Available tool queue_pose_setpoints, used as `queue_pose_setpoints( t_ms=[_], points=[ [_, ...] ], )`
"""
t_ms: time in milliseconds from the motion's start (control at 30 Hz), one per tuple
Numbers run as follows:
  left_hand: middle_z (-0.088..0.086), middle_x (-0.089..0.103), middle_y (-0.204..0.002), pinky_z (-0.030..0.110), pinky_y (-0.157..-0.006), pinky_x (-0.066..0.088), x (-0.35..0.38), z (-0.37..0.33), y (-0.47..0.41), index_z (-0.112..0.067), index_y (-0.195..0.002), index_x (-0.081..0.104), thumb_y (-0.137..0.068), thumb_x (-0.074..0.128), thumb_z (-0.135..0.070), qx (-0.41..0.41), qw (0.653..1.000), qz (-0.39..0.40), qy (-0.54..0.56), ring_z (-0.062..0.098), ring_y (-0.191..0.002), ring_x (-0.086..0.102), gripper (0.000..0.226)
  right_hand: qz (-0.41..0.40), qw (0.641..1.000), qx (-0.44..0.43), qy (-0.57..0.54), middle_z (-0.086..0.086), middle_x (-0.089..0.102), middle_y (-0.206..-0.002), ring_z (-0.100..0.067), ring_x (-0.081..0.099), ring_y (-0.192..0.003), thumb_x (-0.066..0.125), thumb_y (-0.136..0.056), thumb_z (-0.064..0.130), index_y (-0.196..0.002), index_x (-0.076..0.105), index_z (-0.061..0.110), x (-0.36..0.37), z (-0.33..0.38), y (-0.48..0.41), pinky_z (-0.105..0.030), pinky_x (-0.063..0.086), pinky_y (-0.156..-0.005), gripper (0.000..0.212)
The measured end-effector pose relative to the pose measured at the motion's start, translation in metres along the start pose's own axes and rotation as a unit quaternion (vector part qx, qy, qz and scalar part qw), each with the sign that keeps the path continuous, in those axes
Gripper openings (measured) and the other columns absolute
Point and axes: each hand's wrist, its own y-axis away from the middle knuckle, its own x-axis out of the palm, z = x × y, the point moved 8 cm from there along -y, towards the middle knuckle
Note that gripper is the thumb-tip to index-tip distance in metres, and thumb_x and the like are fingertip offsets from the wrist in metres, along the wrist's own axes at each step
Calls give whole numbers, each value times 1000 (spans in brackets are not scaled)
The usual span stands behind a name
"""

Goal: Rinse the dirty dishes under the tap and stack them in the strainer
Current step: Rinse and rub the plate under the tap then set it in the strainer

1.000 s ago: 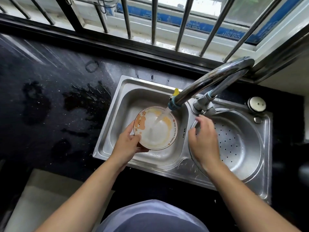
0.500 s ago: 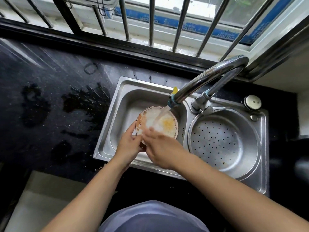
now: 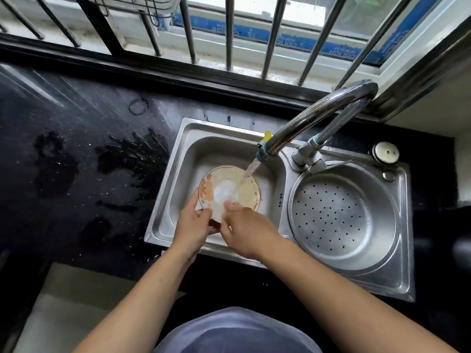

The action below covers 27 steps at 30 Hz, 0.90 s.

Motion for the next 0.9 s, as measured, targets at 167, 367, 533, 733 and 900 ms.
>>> queue_pose_setpoints(
  t_ms=[167, 367, 533, 733, 900],
  points=[
    [28, 78, -97, 49, -74, 67, 11, 0, 5, -38, -155, 45, -102, 47, 0, -5, 1000, 23, 14, 41, -88, 78, 65, -73, 997, 35, -2, -22, 30, -160, -40, 28, -149, 29, -108, 36, -151, 34, 3, -21, -2, -24, -48, 30, -118, 55],
    [18, 81, -104, 50, -81, 66, 3, -4, 1, -33, -152, 48, -102, 46, 2, 1, 999, 12, 37, 35, -86, 79, 61, -14, 994, -74, -77, -10, 37, -162, -30, 31, -150, 27, -109, 34, -135, 59, 16, -8, 0, 1, -42, 22, -121, 45],
    [14, 79, -109, 49, -76, 67, -4, -7, -7, -31, -155, 46, -101, 53, -2, -14, 999, -25, 46, 41, -85, 80, 62, -121, 979, 20, -160, 4, 50, -156, -16, 45, -141, 47, -104, 34, -136, 64, 21, -25, -62, 40, -25, 32, -111, 38],
    [9, 80, -103, 49, -78, 67, 1, -13, -11, -34, -158, 42, -98, 55, 0, -16, 999, -26, 40, 41, -83, 80, 70, -223, 909, 275, -222, -18, 64, -138, -36, 58, -126, 49, -96, 19, -134, 63, 8, -57, -182, 66, -38, 43, -104, 42],
    [3, 84, -91, 48, -74, 67, 8, -20, -17, -34, -157, 44, -96, 55, 1, 4, 999, -26, 34, 39, -81, 80, 71, -280, 774, 358, -440, -3, 40, -162, -27, 43, -144, 59, -91, 29, -157, 38, 14, -74, -246, 67, -36, 35, -113, 71]
  ],
)
